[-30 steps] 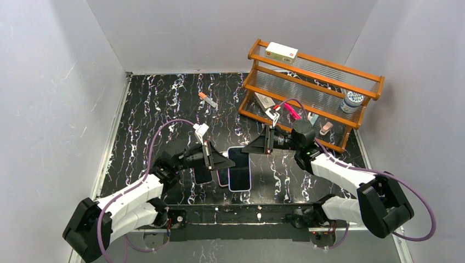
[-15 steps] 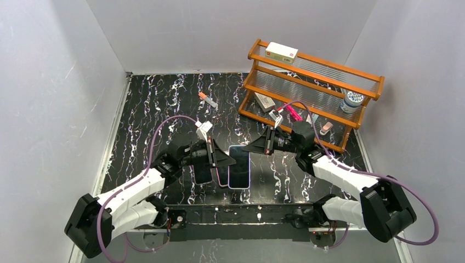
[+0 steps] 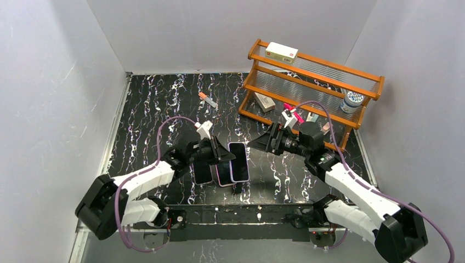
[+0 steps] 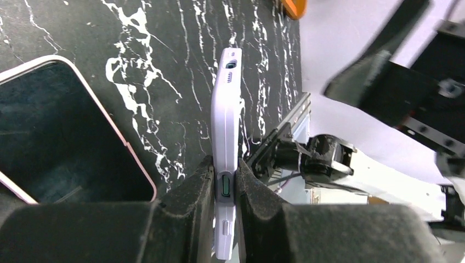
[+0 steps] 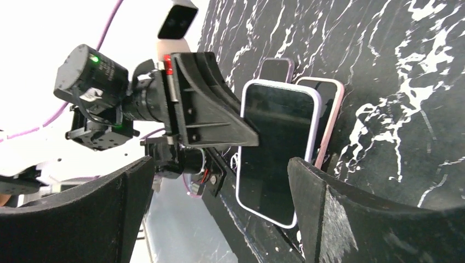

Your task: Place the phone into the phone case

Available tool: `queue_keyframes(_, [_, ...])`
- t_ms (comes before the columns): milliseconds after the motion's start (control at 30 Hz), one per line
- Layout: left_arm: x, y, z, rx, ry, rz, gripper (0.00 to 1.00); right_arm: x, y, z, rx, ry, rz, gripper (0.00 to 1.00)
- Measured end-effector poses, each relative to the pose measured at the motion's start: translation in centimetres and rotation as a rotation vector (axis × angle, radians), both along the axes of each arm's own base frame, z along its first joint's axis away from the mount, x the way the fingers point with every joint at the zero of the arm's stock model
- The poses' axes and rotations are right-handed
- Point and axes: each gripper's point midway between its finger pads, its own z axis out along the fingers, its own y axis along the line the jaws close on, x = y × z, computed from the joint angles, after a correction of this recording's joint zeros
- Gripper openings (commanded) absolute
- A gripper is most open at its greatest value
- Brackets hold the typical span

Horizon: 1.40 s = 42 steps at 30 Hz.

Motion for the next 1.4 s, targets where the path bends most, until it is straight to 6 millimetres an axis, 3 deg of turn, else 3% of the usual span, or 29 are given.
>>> queue_keyframes(233, [1.8, -3.2, -2.6, 0.034, 0.055, 0.010, 0.00, 0.2, -1.9, 1.7, -0.044, -0.060, -0.098, 0.99])
queue_keyframes(467, [2.6, -7.3, -4.3, 0.026, 0.069, -0.007, 0.00, 0.2, -3.0, 0.4, -0.107, -0.026, -0.146, 0.99])
queue_keyframes(600, [2.1, -8.4, -6.0, 0.038, 0.085, -0.012, 0.01, 0.2, -3.2, 0.0, -0.124, -0.020, -0.154, 0.99])
queue_keyframes(733, [1.6, -8.3, -8.0, 0.064, 0.124, 0.004, 0.18, 0.1, -3.4, -0.4, -0.141, -0.014, -0.154, 0.99])
queue_keyframes(833, [1.5, -8.1, -8.3, 0.058, 0.132, 0.018, 0.31, 0.1, -3.4, -0.6, -0.147, -0.011, -0.155, 0.99])
queue_keyframes(1100, [0.8, -6.9, -9.4, 0.087, 0.149, 0.038, 0.53, 0.3, -3.8, -1.2, -0.171, 0.006, -0.180, 0.99])
queue_keyframes(1267, [1.2, -6.0, -7.8, 0.151, 0.096, 0.046, 0.64, 0.2, -4.3, -2.8, -0.224, 0.056, -0.196, 0.99])
queue_keyframes(1333, [1.8, -5.8, -6.2, 0.172, 0.052, 0.055, 0.89, 0.1, -4.7, -3.3, -0.246, 0.069, -0.205, 0.99])
queue_keyframes(1367, [2.3, -5.8, -4.9, 0.183, 0.020, 0.061, 0.97, 0.1, -4.8, -3.5, -0.255, 0.072, -0.210, 0.99])
queue_keyframes(1400, [2.9, -5.6, -3.1, 0.190, -0.018, 0.077, 0.98, 0.0, -5.0, -3.6, -0.262, 0.072, -0.214, 0.99])
